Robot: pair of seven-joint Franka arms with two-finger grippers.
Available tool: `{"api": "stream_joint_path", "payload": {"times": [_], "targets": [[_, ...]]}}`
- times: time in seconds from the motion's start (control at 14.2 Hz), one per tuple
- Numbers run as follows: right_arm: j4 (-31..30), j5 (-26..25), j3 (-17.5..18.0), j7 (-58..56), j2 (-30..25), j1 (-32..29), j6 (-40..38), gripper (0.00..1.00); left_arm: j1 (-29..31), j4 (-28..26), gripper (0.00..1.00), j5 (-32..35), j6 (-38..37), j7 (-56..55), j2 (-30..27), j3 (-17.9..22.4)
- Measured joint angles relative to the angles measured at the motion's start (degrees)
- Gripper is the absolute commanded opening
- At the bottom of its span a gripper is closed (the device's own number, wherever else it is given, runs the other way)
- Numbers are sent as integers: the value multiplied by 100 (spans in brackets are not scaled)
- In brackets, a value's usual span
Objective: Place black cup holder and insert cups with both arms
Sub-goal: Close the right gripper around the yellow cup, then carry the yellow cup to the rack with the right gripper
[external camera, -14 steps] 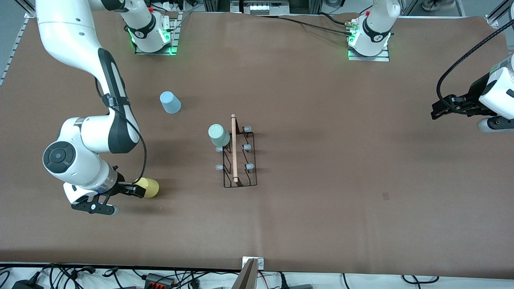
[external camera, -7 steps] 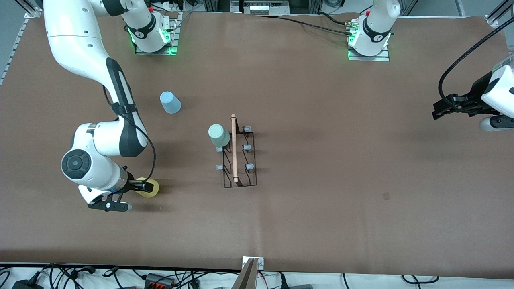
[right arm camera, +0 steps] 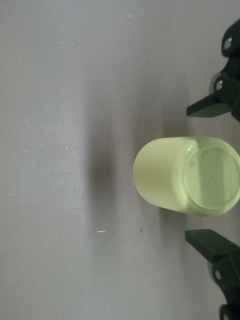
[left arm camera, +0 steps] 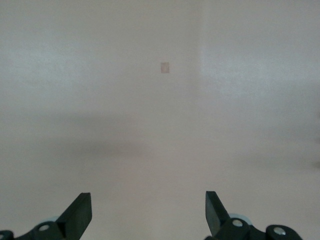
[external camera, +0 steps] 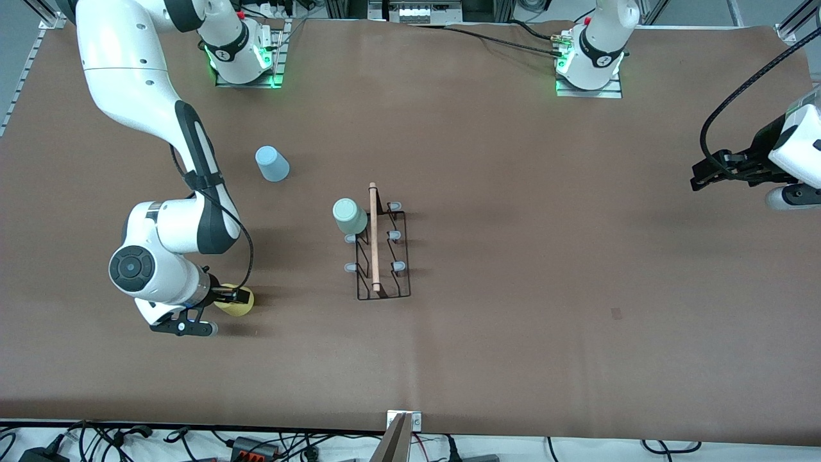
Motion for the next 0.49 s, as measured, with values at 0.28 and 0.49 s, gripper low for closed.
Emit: {"api": "stream_joint_path", "payload": {"times": [0.28, 0.49], "targets": [[5, 52, 0, -19, 7, -17, -4, 34, 0, 0, 100, 0, 0, 0, 0, 0], [39, 53, 1, -80, -7, -11, -56, 28, 0, 0, 100, 0, 0, 0, 0, 0]]}}
